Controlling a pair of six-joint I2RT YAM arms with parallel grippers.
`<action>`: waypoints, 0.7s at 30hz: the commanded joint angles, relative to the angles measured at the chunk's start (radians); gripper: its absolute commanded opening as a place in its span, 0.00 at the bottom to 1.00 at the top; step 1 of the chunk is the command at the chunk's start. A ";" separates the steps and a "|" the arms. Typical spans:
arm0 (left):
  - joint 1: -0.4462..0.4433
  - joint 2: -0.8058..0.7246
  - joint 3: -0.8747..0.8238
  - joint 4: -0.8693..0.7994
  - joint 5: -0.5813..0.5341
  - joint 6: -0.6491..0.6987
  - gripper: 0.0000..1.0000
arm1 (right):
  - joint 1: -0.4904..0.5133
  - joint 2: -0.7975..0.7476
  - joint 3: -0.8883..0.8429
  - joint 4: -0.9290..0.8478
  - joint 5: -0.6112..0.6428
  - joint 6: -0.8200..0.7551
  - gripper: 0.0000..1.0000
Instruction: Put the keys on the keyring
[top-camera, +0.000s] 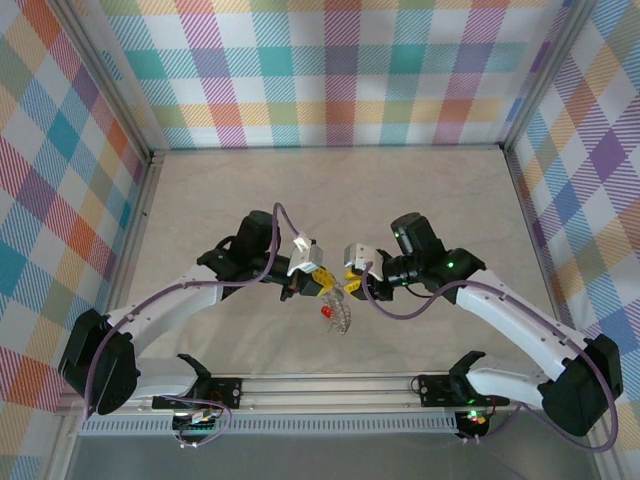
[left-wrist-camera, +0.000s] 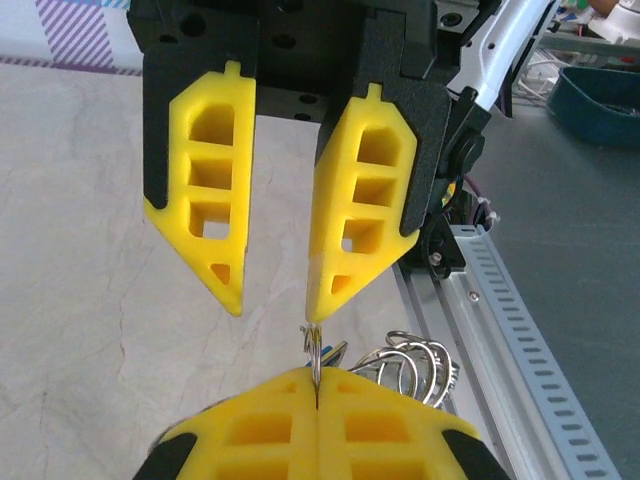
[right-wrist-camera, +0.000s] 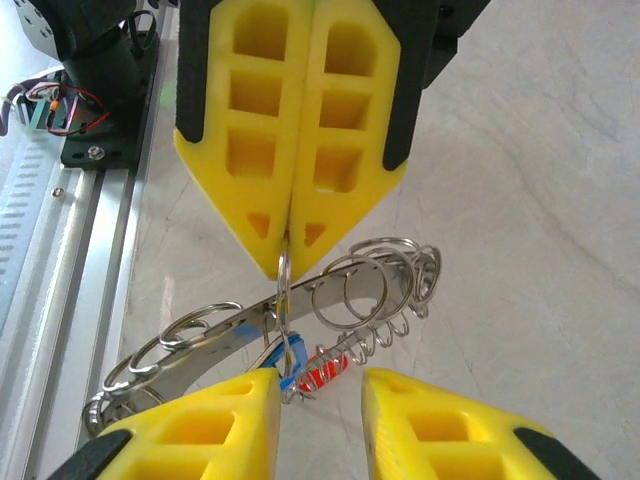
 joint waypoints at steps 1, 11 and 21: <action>0.005 -0.034 -0.015 0.075 0.036 -0.023 0.00 | -0.002 -0.010 -0.009 0.028 -0.066 0.009 0.28; 0.005 -0.056 -0.073 0.220 0.015 -0.107 0.00 | -0.001 0.043 0.015 0.070 -0.134 0.021 0.10; 0.005 -0.071 -0.125 0.386 -0.034 -0.200 0.00 | 0.001 0.071 -0.015 0.171 -0.187 0.096 0.18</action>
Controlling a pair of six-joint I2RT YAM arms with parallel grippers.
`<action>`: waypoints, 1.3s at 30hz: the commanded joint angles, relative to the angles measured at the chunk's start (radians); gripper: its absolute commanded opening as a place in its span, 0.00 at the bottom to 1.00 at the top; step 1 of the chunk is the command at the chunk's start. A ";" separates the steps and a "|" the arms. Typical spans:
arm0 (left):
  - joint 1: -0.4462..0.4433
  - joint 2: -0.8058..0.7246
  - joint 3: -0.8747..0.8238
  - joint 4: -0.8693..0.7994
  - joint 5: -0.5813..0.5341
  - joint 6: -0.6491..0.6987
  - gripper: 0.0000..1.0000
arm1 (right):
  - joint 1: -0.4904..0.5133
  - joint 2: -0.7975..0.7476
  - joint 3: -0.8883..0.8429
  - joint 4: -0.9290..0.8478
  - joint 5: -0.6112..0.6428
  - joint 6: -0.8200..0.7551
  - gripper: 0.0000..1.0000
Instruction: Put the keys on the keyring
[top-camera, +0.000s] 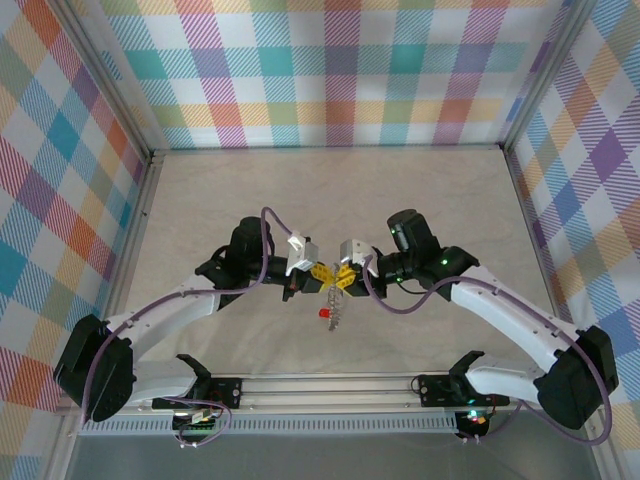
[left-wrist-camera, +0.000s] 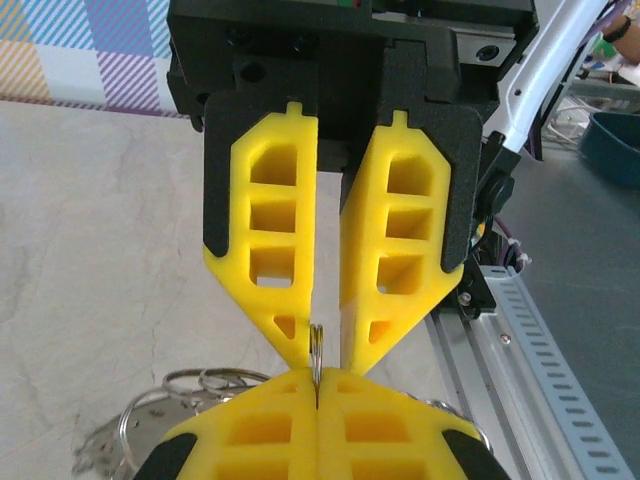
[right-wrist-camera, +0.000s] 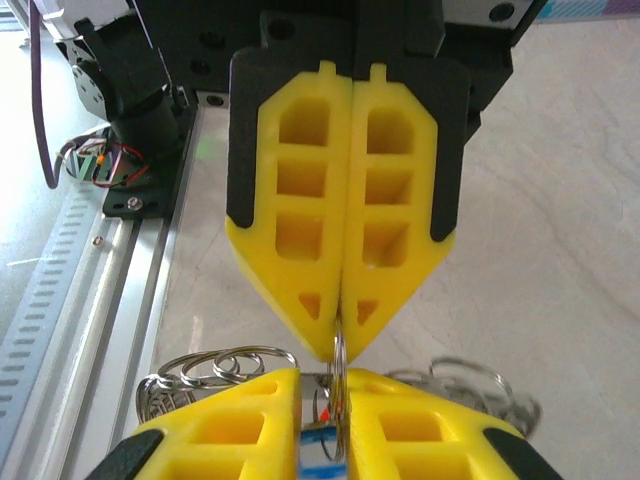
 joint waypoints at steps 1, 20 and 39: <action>0.001 -0.028 -0.008 0.111 0.001 -0.038 0.00 | 0.002 0.024 -0.013 0.069 -0.072 0.039 0.18; -0.007 -0.063 -0.050 0.166 -0.011 -0.052 0.00 | -0.032 0.016 -0.041 0.126 -0.070 0.108 0.29; -0.007 -0.069 -0.037 0.143 -0.004 -0.030 0.00 | -0.071 -0.020 -0.054 0.102 -0.186 0.088 0.13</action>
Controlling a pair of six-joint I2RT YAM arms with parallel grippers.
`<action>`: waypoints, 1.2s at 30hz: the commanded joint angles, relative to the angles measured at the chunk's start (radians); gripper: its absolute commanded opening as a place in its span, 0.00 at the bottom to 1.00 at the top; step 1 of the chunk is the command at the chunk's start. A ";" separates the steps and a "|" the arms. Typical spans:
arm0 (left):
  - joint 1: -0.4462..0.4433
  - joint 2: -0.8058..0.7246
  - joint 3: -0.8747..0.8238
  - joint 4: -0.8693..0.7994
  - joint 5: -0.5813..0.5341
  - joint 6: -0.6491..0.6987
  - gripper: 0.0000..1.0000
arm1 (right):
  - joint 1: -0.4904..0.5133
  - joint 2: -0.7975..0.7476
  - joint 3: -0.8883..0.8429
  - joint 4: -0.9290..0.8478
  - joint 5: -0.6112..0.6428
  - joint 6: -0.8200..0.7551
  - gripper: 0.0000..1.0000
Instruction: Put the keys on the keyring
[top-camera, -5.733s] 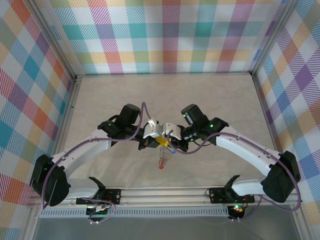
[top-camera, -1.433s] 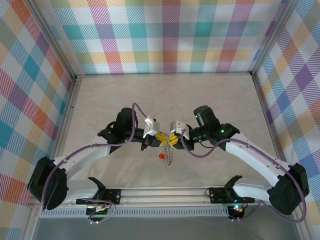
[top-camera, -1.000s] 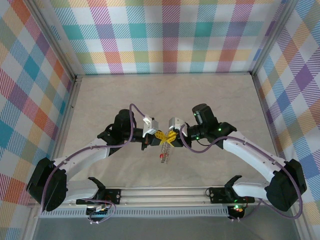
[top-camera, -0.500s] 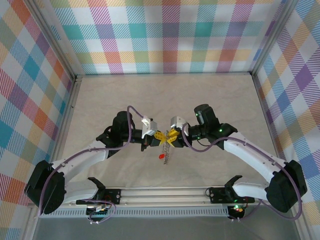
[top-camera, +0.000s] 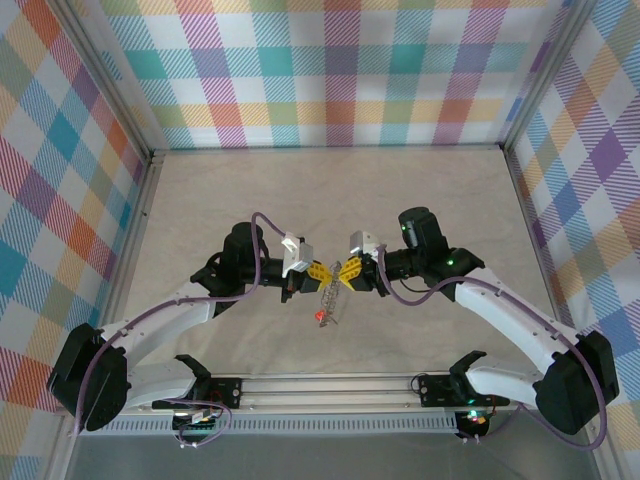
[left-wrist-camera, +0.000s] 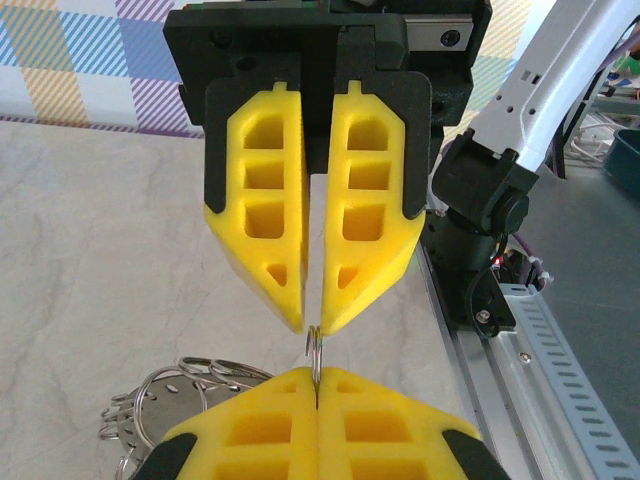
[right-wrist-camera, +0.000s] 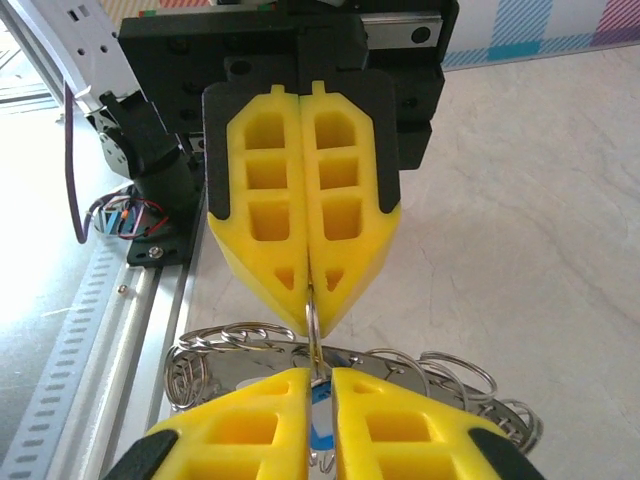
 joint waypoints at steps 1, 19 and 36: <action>-0.007 -0.017 0.021 0.055 0.033 0.019 0.00 | 0.012 0.011 -0.002 0.006 -0.053 -0.013 0.13; -0.007 -0.033 0.027 0.033 -0.004 0.023 0.00 | 0.019 -0.038 -0.114 0.091 -0.006 0.024 0.33; -0.007 -0.031 0.031 0.030 -0.019 0.019 0.00 | 0.145 -0.040 -0.269 0.413 0.300 0.124 0.31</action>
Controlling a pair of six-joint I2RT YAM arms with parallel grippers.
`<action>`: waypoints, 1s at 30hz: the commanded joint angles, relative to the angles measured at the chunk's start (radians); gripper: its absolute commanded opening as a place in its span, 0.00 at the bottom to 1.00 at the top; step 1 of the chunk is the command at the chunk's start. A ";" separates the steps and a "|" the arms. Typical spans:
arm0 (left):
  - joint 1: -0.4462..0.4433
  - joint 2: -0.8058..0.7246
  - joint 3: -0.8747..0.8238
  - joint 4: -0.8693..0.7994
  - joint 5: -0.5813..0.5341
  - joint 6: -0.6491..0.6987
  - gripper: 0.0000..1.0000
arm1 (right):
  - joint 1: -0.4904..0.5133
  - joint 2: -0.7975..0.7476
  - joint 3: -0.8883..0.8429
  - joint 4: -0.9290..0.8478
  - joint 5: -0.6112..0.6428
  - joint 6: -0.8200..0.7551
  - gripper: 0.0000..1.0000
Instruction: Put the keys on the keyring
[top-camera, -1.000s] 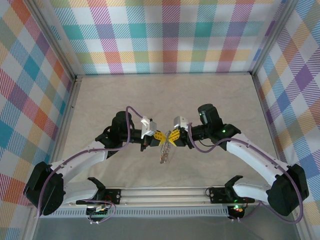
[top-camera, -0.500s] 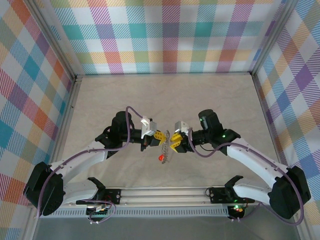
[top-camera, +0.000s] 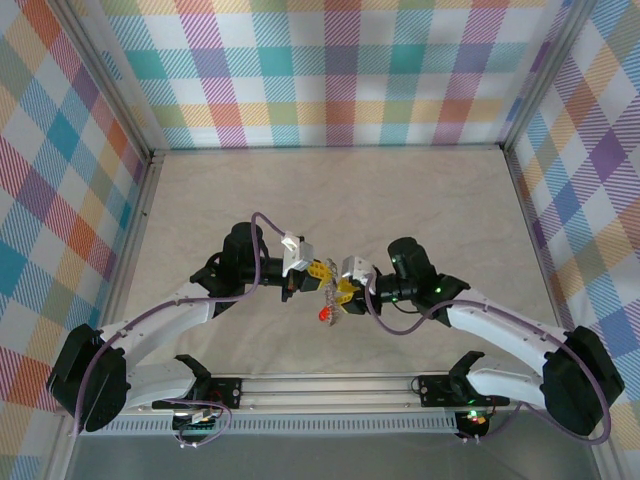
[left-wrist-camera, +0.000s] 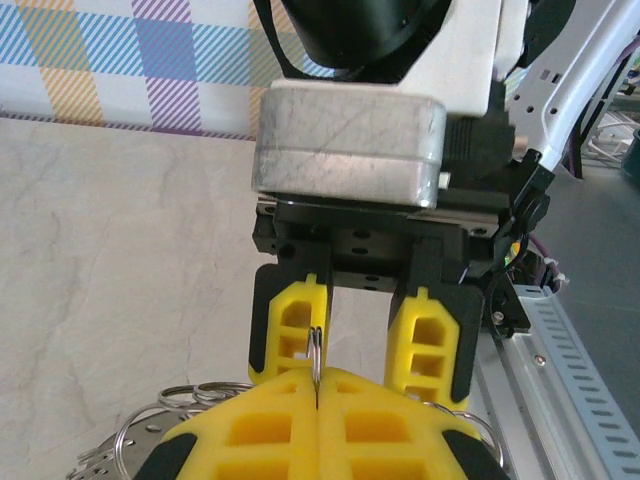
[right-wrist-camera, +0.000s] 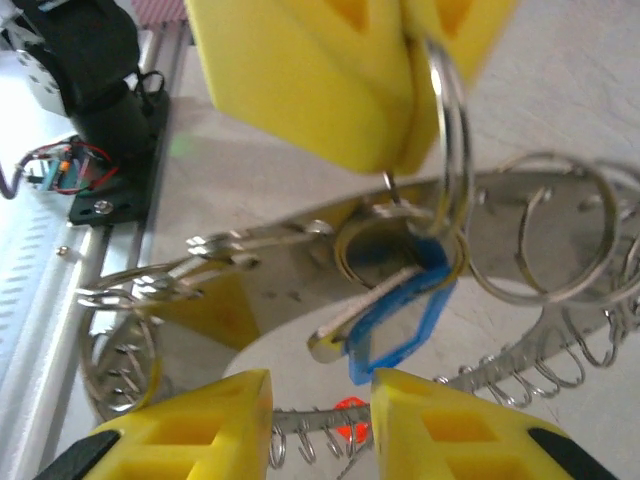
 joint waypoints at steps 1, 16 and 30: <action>-0.006 -0.025 0.030 0.030 0.011 0.019 0.00 | 0.025 -0.011 -0.007 0.111 0.082 0.023 0.31; -0.004 -0.021 0.036 0.027 0.000 0.019 0.00 | 0.060 -0.067 -0.026 0.159 0.220 0.039 0.22; -0.004 -0.026 0.031 0.028 -0.005 0.017 0.00 | 0.071 -0.055 -0.063 0.199 0.229 0.074 0.29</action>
